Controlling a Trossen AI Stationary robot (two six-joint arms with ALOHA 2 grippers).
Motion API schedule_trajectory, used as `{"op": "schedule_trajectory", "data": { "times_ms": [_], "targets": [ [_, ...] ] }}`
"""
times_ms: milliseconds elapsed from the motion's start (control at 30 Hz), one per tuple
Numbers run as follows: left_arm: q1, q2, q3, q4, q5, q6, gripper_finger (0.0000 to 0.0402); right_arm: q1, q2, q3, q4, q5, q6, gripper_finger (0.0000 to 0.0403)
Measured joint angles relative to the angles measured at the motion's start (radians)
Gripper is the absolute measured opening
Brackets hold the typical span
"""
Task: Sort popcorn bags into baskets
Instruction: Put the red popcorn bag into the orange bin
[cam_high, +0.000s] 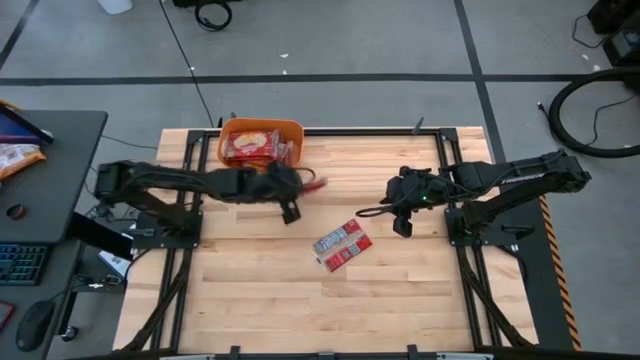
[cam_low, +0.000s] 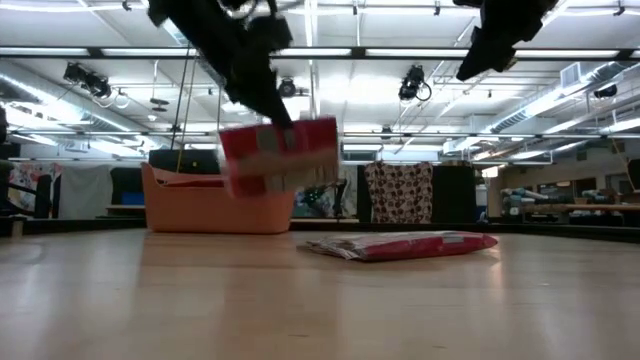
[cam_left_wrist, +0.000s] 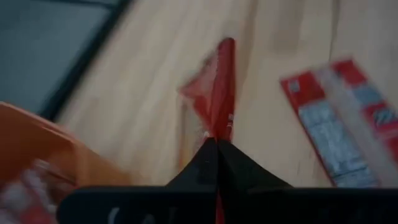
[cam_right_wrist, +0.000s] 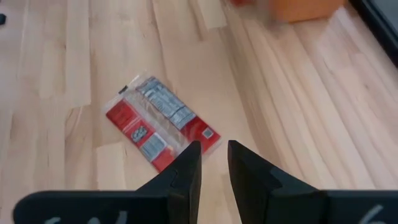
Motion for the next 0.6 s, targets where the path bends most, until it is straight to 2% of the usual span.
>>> {"op": "schedule_trajectory", "data": {
  "times_ms": [167, 333, 400, 600],
  "targets": [
    [0.025, -0.173, 0.0, -0.029, -0.067, 0.006, 0.0001, 0.0, 0.001, 0.0, 0.036, 0.016, -0.004, 0.0085],
    [0.082, -0.306, 0.0, -0.065, -0.197, 0.044, 0.0001, 0.0, 0.0, 0.0, 0.069, 0.036, 0.008, 0.0085],
    [0.116, -0.336, 0.001, -0.089, -0.238, 0.091, 0.0001, 0.0, 0.0, 0.0, 0.081, 0.036, 0.016, 0.0085],
    [0.242, -0.36, 0.0, -0.166, -0.244, 0.219, 0.0001, 0.0, 0.0, 0.0, 0.108, 0.037, 0.042, 0.0085]
  ]
}}
